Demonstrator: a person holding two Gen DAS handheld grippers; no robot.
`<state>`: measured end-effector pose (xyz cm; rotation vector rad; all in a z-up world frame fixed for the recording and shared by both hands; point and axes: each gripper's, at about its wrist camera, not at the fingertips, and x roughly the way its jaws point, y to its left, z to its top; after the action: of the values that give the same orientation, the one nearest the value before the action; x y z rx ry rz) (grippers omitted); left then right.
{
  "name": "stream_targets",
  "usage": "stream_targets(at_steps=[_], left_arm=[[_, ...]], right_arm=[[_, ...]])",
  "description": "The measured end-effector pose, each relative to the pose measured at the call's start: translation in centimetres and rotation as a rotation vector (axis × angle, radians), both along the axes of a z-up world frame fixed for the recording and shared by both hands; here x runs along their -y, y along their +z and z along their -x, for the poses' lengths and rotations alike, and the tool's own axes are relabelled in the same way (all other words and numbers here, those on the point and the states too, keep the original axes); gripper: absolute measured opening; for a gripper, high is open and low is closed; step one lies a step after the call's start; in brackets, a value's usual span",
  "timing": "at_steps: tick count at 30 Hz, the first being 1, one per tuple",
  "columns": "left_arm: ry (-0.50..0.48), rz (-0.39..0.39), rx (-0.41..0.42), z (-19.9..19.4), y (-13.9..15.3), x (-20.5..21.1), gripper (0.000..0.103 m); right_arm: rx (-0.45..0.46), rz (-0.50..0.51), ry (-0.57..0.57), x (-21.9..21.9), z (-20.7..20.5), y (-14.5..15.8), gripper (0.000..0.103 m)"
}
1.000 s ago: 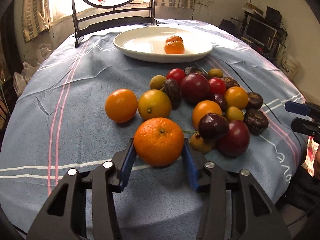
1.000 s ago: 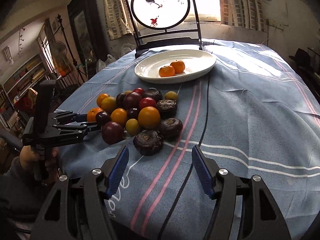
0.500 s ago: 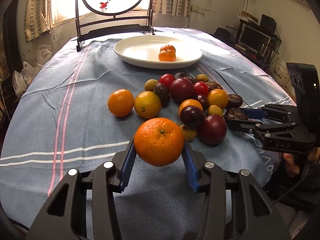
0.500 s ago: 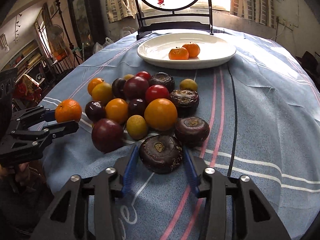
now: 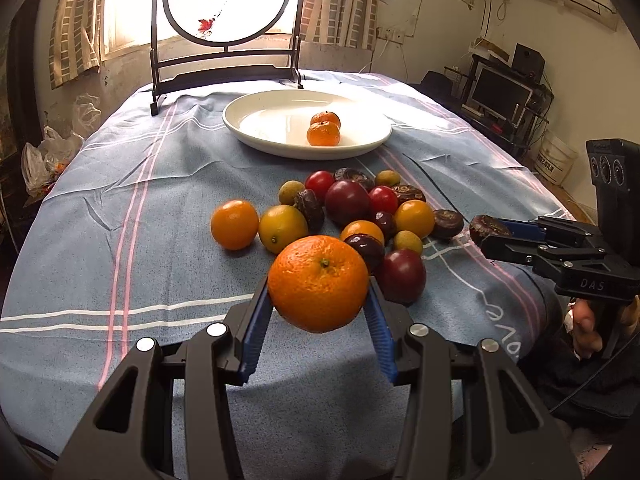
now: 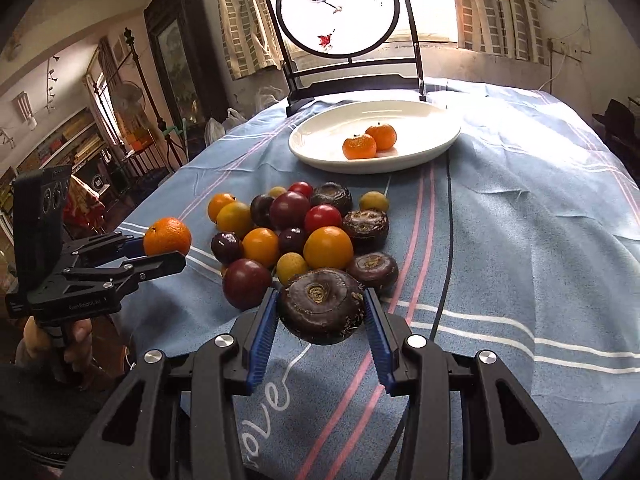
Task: Organize fruits
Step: 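Place the orange and brown fruit onto the white plate, opening both tools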
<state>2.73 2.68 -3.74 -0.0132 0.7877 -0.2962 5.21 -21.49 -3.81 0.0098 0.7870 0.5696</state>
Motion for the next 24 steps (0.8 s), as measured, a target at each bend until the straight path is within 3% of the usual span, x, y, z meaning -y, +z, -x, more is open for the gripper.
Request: stream_targets(at_steps=[6,11,21,24], left_arm=[[-0.007,0.031,0.026,-3.0,2.5,0.1,0.045],[-0.004,0.046,0.009,-8.7,4.3,0.9,0.045],[0.044,0.060,-0.177,-22.5,1.8,2.1,0.045],[0.078,0.077,-0.200,-24.3,1.6,1.5,0.055]], right_arm=[[0.050,-0.037,-0.055,1.8,-3.1,3.5,0.043],[0.032,-0.078,-0.099,2.1,-8.9,5.6,0.043],[-0.067,0.009,-0.139,-2.2,-21.3,2.1,0.044],[-0.050,0.006,-0.165,-2.3,-22.5,1.9,0.057]])
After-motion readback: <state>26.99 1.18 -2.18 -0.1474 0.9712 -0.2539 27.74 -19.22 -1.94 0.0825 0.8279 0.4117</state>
